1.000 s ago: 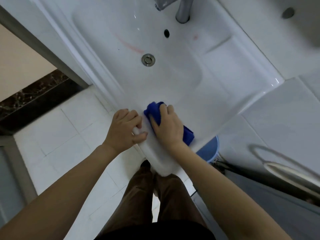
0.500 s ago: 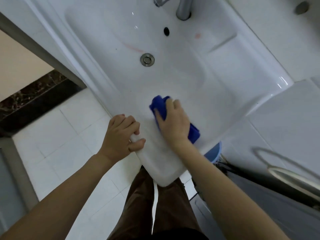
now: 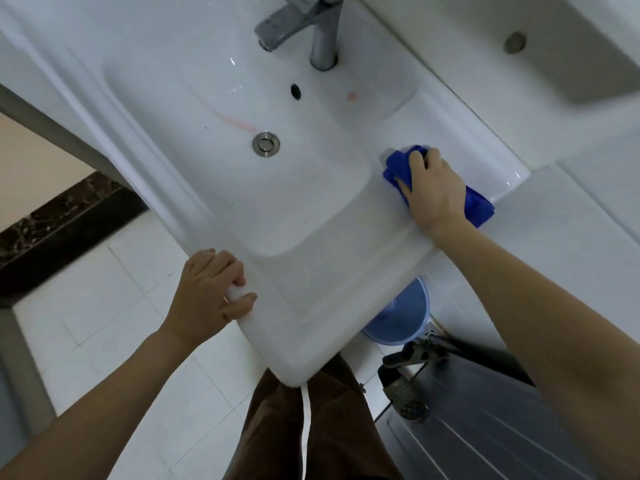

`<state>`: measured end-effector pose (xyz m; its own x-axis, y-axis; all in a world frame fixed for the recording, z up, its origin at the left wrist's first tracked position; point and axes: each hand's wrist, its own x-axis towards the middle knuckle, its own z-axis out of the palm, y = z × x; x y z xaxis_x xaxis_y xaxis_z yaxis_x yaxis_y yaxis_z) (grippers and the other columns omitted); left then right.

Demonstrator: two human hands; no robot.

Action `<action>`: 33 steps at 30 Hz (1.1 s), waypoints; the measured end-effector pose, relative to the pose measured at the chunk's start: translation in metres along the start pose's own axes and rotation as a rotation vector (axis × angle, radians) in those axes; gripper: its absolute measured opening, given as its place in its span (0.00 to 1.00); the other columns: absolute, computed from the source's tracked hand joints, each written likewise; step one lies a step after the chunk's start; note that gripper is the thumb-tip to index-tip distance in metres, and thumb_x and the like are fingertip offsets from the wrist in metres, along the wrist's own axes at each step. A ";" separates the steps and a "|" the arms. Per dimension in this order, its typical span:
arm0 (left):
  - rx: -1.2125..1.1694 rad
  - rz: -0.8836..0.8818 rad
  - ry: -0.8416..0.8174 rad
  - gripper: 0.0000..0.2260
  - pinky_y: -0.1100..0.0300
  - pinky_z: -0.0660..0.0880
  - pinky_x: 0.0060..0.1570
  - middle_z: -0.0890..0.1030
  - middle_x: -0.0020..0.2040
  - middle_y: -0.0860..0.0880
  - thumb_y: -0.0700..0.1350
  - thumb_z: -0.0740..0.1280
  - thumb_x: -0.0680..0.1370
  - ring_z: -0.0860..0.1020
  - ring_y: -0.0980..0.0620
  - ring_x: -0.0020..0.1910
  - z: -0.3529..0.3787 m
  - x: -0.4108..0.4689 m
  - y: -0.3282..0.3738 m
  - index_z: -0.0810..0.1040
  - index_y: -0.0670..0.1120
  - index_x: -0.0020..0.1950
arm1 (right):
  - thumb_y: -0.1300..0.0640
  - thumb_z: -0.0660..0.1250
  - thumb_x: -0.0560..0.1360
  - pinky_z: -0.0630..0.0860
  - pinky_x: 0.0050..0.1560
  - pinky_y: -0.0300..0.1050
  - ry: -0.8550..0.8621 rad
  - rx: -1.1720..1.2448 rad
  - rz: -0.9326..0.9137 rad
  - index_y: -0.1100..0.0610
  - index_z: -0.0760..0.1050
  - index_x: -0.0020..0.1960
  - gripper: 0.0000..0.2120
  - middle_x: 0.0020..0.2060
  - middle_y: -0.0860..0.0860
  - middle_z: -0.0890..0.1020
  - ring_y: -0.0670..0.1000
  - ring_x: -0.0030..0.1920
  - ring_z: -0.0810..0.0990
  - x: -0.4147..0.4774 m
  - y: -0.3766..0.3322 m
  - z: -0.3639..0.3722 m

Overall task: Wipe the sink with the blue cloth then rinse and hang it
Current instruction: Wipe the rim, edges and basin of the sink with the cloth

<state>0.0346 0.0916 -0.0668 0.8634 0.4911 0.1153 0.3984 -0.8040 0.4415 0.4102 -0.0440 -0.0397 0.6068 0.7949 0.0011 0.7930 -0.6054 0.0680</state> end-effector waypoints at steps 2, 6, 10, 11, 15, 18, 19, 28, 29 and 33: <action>0.006 0.004 -0.008 0.13 0.57 0.62 0.60 0.76 0.40 0.49 0.54 0.65 0.71 0.72 0.45 0.42 -0.003 -0.001 0.002 0.75 0.43 0.39 | 0.54 0.67 0.78 0.66 0.35 0.49 0.016 -0.001 0.079 0.64 0.70 0.64 0.19 0.61 0.63 0.74 0.65 0.49 0.77 -0.012 0.020 -0.013; 0.014 -0.002 0.004 0.13 0.57 0.62 0.57 0.76 0.39 0.48 0.53 0.64 0.72 0.70 0.46 0.41 -0.003 0.002 0.005 0.74 0.43 0.38 | 0.56 0.68 0.76 0.66 0.34 0.49 0.105 0.013 0.146 0.64 0.72 0.59 0.16 0.54 0.65 0.75 0.65 0.44 0.77 -0.045 0.070 -0.029; 0.032 -0.005 0.024 0.13 0.55 0.63 0.58 0.75 0.39 0.47 0.53 0.64 0.72 0.71 0.44 0.40 0.001 0.000 0.002 0.75 0.42 0.38 | 0.58 0.69 0.77 0.66 0.33 0.51 0.136 -0.034 -0.072 0.66 0.71 0.59 0.16 0.54 0.68 0.74 0.68 0.44 0.76 -0.022 0.072 -0.019; 0.032 -0.006 0.025 0.13 0.55 0.63 0.58 0.76 0.39 0.47 0.52 0.64 0.72 0.71 0.44 0.39 0.001 0.000 0.004 0.75 0.42 0.37 | 0.58 0.68 0.77 0.68 0.34 0.53 0.120 -0.047 -0.100 0.66 0.71 0.61 0.17 0.56 0.69 0.74 0.68 0.45 0.76 -0.005 0.062 -0.015; 0.044 -0.019 0.014 0.14 0.56 0.63 0.57 0.76 0.38 0.45 0.51 0.64 0.72 0.70 0.44 0.38 -0.002 0.004 0.009 0.74 0.40 0.37 | 0.47 0.63 0.79 0.68 0.37 0.51 0.008 0.245 0.080 0.61 0.69 0.64 0.21 0.61 0.61 0.74 0.64 0.46 0.78 0.021 -0.005 0.002; 0.052 -0.015 0.002 0.14 0.57 0.62 0.55 0.75 0.38 0.44 0.51 0.64 0.72 0.70 0.43 0.37 -0.005 0.004 0.011 0.74 0.40 0.36 | 0.41 0.65 0.77 0.68 0.44 0.46 -0.194 0.604 -0.066 0.54 0.72 0.58 0.19 0.53 0.51 0.78 0.54 0.45 0.76 -0.022 -0.064 0.006; 0.055 -0.014 -0.003 0.14 0.57 0.63 0.53 0.75 0.38 0.44 0.51 0.64 0.72 0.70 0.43 0.37 -0.006 0.004 0.010 0.74 0.40 0.36 | 0.40 0.66 0.76 0.67 0.45 0.45 -0.291 0.663 -0.182 0.52 0.72 0.58 0.18 0.51 0.48 0.77 0.51 0.45 0.75 -0.041 -0.082 0.005; 0.060 -0.032 -0.029 0.13 0.61 0.60 0.52 0.75 0.37 0.42 0.50 0.64 0.71 0.70 0.42 0.36 -0.010 0.002 0.013 0.74 0.40 0.37 | 0.39 0.69 0.73 0.71 0.43 0.41 -1.001 0.551 -0.682 0.39 0.74 0.50 0.09 0.43 0.40 0.79 0.40 0.42 0.76 -0.106 -0.129 -0.032; 0.064 -0.035 -0.028 0.13 0.60 0.60 0.52 0.75 0.37 0.43 0.50 0.64 0.71 0.70 0.42 0.36 -0.011 0.002 0.013 0.74 0.40 0.37 | 0.39 0.69 0.73 0.72 0.43 0.42 -1.044 0.530 -0.671 0.38 0.74 0.49 0.08 0.42 0.40 0.80 0.41 0.42 0.77 -0.104 -0.124 -0.035; 0.064 -0.033 -0.035 0.13 0.60 0.61 0.53 0.75 0.37 0.43 0.50 0.64 0.71 0.69 0.44 0.37 -0.012 0.003 0.014 0.74 0.40 0.37 | 0.38 0.70 0.71 0.74 0.45 0.43 -1.048 0.503 -0.535 0.39 0.77 0.48 0.08 0.42 0.40 0.82 0.42 0.42 0.80 -0.086 -0.086 -0.046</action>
<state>0.0394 0.0857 -0.0498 0.8593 0.5066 0.0702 0.4446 -0.8078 0.3870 0.2877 -0.0583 0.0003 -0.2219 0.6700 -0.7085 0.7448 -0.3525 -0.5666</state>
